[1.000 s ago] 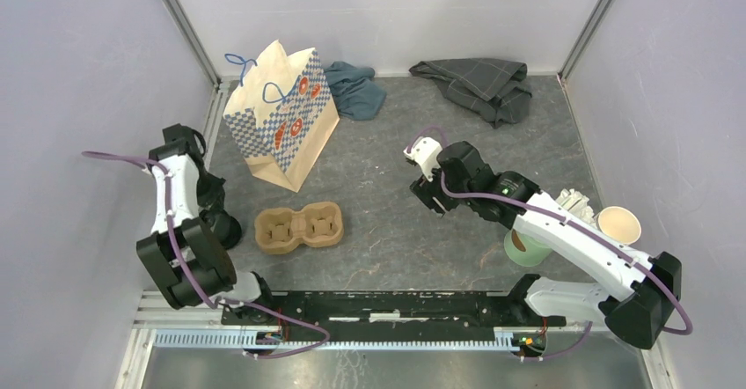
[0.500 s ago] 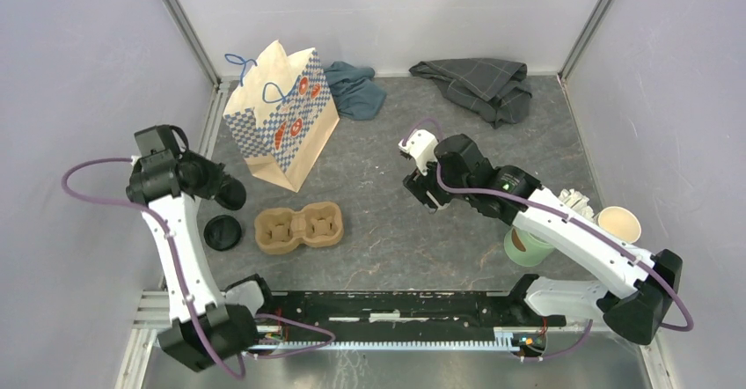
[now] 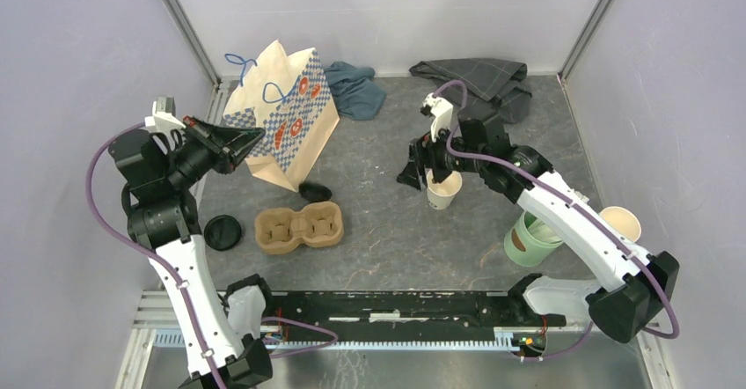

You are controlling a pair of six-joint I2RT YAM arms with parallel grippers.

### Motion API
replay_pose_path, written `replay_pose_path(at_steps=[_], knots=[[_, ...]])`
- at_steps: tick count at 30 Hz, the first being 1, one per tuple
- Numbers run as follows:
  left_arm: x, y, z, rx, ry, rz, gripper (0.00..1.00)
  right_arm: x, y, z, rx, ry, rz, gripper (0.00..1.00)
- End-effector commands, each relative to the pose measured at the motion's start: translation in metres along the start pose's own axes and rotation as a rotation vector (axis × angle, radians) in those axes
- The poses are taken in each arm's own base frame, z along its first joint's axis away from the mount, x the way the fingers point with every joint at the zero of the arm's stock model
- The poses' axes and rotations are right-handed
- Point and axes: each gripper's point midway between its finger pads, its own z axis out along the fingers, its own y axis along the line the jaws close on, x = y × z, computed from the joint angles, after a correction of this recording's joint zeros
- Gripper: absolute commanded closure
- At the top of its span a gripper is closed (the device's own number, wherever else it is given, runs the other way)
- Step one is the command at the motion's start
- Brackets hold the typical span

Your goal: Pack the takeout coffee

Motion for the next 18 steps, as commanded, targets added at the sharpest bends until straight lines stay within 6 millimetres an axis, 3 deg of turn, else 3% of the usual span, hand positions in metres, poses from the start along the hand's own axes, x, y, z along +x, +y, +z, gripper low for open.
replay_pose_path(at_steps=[1,6,9,13,16,18], knots=[[0.020,-0.033,-0.011,0.138,0.107,0.004,0.98,-0.054,0.042,-0.013,-0.230,-0.166,0.119,0.22],[0.026,0.021,-0.010,-0.121,0.068,0.092,0.93,-0.040,0.022,-0.022,-0.121,-0.126,0.092,0.22],[0.027,0.040,-0.013,-0.214,0.026,0.190,0.81,-0.024,0.003,-0.028,-0.045,-0.095,0.079,0.22],[0.035,0.067,-0.007,-0.330,0.057,0.245,0.76,0.002,-0.017,-0.029,0.010,-0.051,0.083,0.22],[0.049,0.077,0.017,-0.409,0.126,0.313,0.67,0.017,-0.025,-0.026,0.023,-0.023,0.091,0.21],[0.066,0.069,0.046,-0.436,0.151,0.399,0.62,0.020,-0.031,-0.025,0.036,-0.012,0.094,0.22]])
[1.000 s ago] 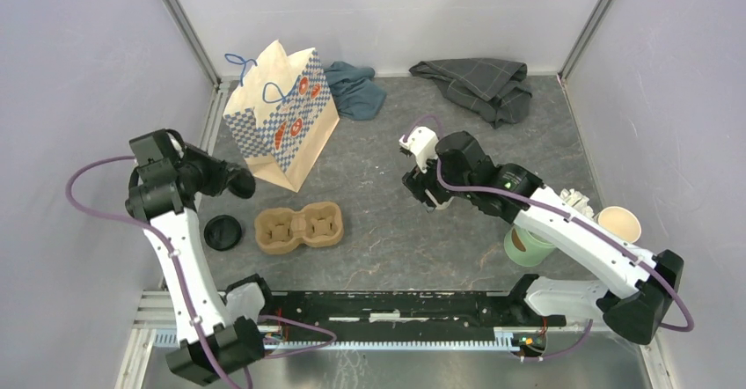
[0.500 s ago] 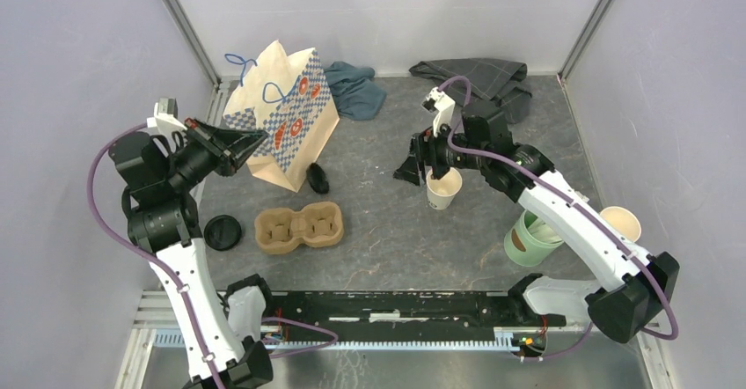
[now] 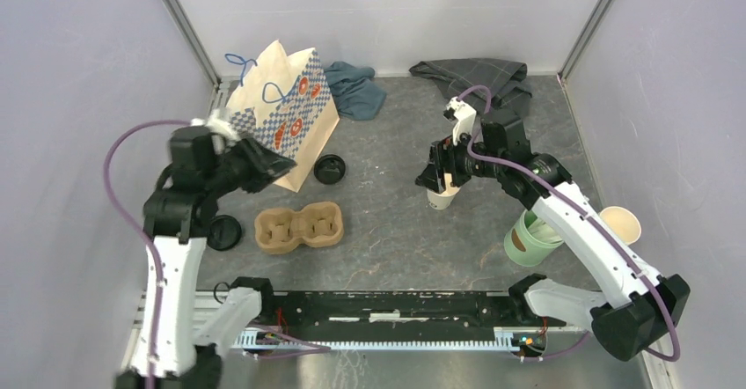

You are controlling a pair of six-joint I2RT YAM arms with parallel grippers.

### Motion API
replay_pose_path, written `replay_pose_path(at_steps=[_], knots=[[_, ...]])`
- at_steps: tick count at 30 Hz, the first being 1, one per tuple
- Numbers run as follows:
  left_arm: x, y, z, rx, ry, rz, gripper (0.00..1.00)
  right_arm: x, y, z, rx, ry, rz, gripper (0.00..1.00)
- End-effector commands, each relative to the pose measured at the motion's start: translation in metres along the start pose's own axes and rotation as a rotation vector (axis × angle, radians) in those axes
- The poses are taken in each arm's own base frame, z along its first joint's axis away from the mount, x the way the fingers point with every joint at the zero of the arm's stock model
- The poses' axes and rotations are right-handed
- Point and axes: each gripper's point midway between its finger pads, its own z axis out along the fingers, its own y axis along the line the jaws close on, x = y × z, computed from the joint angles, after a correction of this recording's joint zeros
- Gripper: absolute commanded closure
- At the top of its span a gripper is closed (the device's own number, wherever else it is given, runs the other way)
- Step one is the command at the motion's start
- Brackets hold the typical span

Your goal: Pack the takeout coffee

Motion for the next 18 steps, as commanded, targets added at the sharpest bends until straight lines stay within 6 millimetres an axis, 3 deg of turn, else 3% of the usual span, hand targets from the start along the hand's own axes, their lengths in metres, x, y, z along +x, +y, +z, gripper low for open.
replay_pose_path(at_steps=[1,3,5,9,12,18], knots=[[0.022,-0.018,0.054,-0.157,0.023,0.269,0.60,0.011,-0.015,0.001,0.035,0.033,-0.016,0.22],[0.042,-0.028,0.087,-0.235,0.064,0.412,0.54,0.005,-0.016,0.000,0.043,0.027,-0.020,0.22],[0.055,-0.023,0.123,-0.311,0.094,0.501,0.51,0.000,-0.017,-0.004,0.054,0.013,-0.018,0.22],[0.052,0.002,0.184,-0.462,0.104,0.662,0.36,-0.002,-0.020,-0.015,0.095,-0.001,-0.026,0.22],[0.063,0.020,0.230,-0.509,0.198,0.723,0.31,0.005,-0.025,-0.021,0.126,0.002,-0.031,0.22],[0.063,0.067,0.288,-0.606,0.262,0.683,0.28,0.012,-0.041,-0.028,0.193,0.023,-0.033,0.22]])
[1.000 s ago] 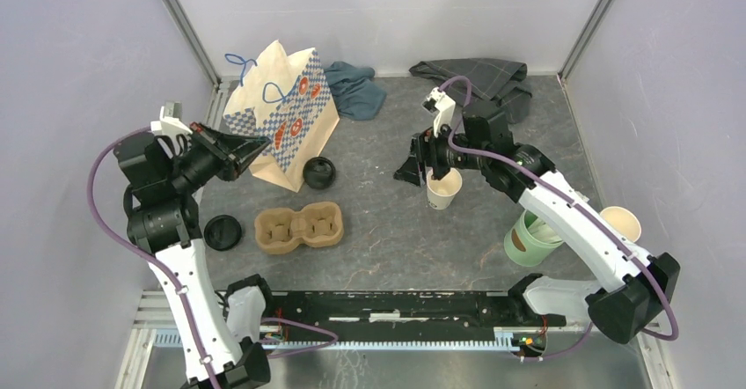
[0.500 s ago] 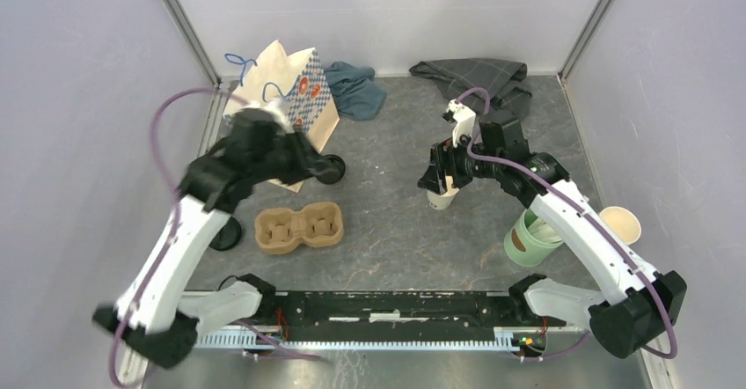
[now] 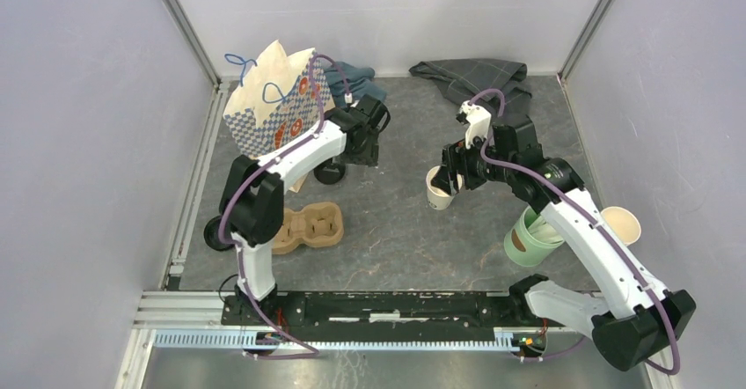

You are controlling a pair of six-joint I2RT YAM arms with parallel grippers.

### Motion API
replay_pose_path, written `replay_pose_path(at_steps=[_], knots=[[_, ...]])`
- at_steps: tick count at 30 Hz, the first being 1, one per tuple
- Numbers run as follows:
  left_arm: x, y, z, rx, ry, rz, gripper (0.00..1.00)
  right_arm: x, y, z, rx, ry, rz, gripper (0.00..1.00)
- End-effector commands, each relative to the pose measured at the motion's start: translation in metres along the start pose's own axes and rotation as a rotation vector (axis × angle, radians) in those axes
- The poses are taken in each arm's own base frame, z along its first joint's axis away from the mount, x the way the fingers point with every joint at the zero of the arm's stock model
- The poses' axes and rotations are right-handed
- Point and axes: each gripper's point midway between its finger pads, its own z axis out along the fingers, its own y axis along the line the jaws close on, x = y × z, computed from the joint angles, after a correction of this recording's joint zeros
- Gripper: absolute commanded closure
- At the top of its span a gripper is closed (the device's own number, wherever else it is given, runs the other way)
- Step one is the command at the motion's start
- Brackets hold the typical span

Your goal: Pack the takeout coffee

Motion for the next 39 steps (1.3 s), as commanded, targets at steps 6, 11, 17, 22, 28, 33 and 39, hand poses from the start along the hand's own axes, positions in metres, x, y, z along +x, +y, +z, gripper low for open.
replay_pose_path(at_steps=[6,11,17,22,28,33,39], knots=[[-0.029,0.029,0.070,-0.072,0.016,-0.053,0.35,-0.002,-0.020,-0.005,0.076,0.003,-0.029,0.22],[-0.024,0.036,0.087,-0.076,0.050,-0.082,0.46,-0.003,-0.023,-0.003,0.090,0.013,-0.039,0.22],[-0.016,0.034,0.097,-0.071,0.073,-0.074,0.56,-0.003,-0.025,-0.001,0.092,0.019,-0.039,0.22],[-0.015,0.035,0.099,-0.076,0.078,-0.062,0.72,-0.004,-0.024,-0.003,0.091,0.015,-0.037,0.22],[-0.032,0.029,0.074,-0.014,0.032,-0.071,0.92,-0.011,-0.020,-0.010,0.087,-0.003,-0.035,0.19],[-0.068,-0.013,-0.006,0.294,-0.052,-0.127,0.93,-0.022,-0.012,-0.022,0.076,-0.047,-0.032,0.13],[-0.102,-0.077,-0.167,0.925,-0.196,-0.197,0.95,-0.052,0.023,-0.038,-0.064,-0.178,0.007,0.02]])
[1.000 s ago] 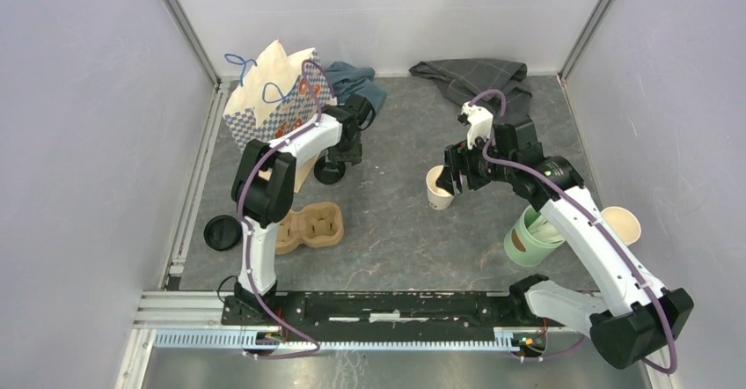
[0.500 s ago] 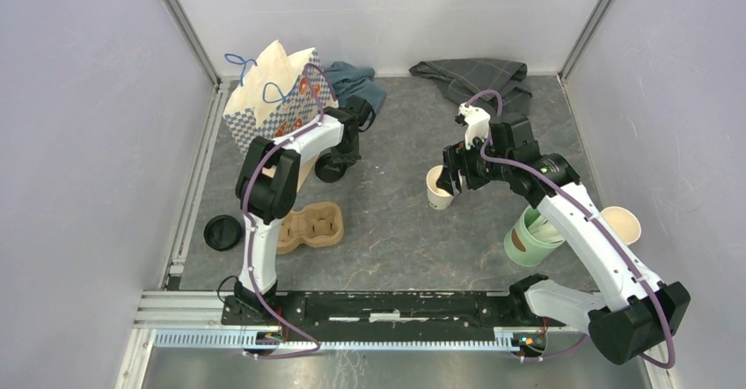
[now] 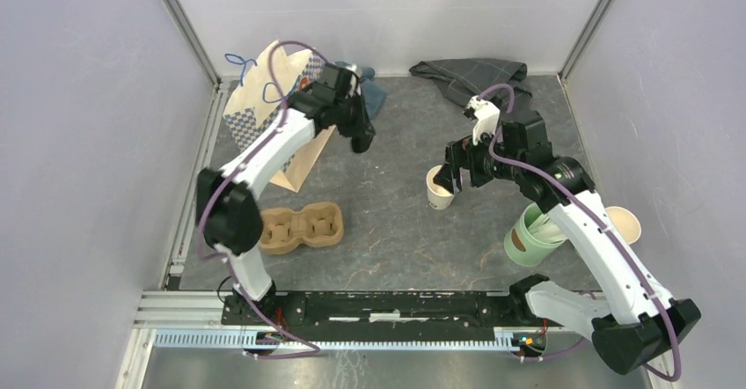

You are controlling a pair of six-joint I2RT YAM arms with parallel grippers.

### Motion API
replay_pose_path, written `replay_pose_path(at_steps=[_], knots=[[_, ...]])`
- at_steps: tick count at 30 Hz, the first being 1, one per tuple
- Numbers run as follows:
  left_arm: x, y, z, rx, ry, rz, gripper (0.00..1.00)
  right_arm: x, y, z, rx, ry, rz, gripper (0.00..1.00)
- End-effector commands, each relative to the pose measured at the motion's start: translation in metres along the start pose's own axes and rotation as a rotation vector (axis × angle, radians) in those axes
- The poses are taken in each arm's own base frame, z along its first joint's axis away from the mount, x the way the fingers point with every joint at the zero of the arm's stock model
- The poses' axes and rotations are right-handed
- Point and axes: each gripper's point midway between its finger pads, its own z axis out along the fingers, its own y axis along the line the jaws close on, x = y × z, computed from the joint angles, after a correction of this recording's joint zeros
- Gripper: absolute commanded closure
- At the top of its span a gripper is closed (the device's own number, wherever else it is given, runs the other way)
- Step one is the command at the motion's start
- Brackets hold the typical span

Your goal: Pack the takeout coffee

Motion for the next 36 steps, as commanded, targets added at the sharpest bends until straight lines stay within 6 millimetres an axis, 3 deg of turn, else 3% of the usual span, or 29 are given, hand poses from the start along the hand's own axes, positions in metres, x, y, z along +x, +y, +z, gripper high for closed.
replay_pose_path(at_steps=[1,5,7,12,20,36], knots=[[-0.038,-0.123,-0.132,0.618,-0.158,-0.037,0.95,-0.053,0.039,-0.028,-0.153,-0.207,0.023,0.02],[-0.033,-0.177,-0.232,1.084,-0.200,-0.081,0.95,-0.091,0.073,-0.051,-0.312,-0.373,0.064,0.02],[-0.028,-0.187,-0.274,1.259,-0.218,-0.113,0.95,-0.110,0.089,-0.068,-0.390,-0.453,0.086,0.02],[-0.013,-0.199,-0.326,1.396,-0.220,-0.092,0.96,-0.147,0.115,-0.103,-0.527,-0.606,0.134,0.02],[0.003,-0.209,-0.337,1.411,-0.192,-0.087,0.97,-0.170,0.123,-0.116,-0.553,-0.642,0.126,0.02],[0.016,-0.219,-0.320,1.372,-0.161,-0.105,0.97,-0.167,0.104,-0.101,-0.427,-0.588,0.134,0.04]])
